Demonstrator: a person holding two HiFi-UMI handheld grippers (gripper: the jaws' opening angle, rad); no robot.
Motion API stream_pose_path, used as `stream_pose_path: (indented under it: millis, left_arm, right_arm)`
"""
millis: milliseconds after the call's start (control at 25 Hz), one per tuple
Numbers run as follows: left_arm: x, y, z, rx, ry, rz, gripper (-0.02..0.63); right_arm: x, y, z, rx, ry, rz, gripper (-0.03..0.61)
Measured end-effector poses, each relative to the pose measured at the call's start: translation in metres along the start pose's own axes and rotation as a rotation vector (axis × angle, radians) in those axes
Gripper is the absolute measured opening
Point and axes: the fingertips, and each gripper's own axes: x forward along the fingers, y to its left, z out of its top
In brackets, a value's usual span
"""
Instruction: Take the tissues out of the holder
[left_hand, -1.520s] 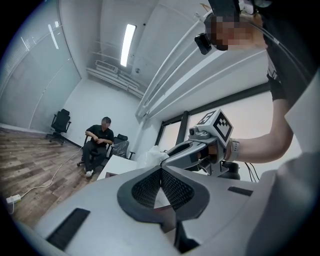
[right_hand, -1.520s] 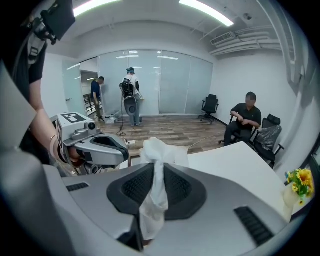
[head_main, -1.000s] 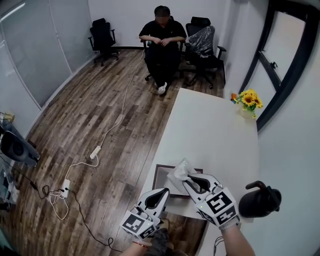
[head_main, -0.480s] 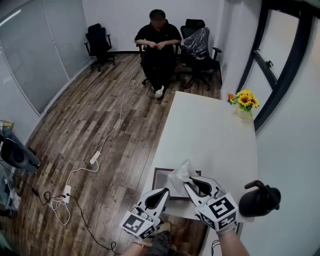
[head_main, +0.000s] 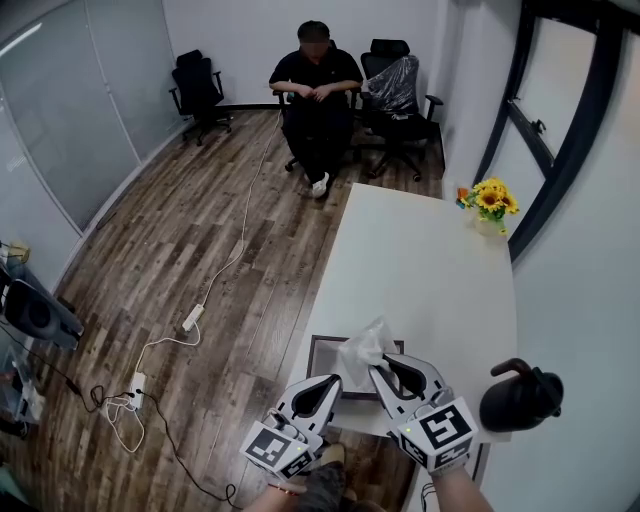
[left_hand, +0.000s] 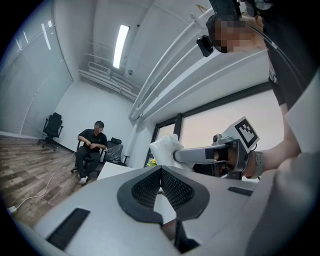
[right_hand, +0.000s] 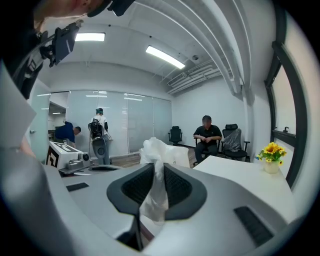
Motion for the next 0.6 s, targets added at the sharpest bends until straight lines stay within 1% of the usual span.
stream_pose_path:
  millis: [160,600]
  left_arm:
    - [0.000,-0.001,0.007,0.001,-0.009,0.001,0.008]
    - [0.008,-0.008,0.028,0.010,-0.043,-0.019,0.008]
  right_arm:
    - [-0.004,0.002,0.005,-0.002,-0.032,-0.021,0.064]
    - [-0.011,0.001,0.023,-0.023,-0.078,-0.037,0.064]
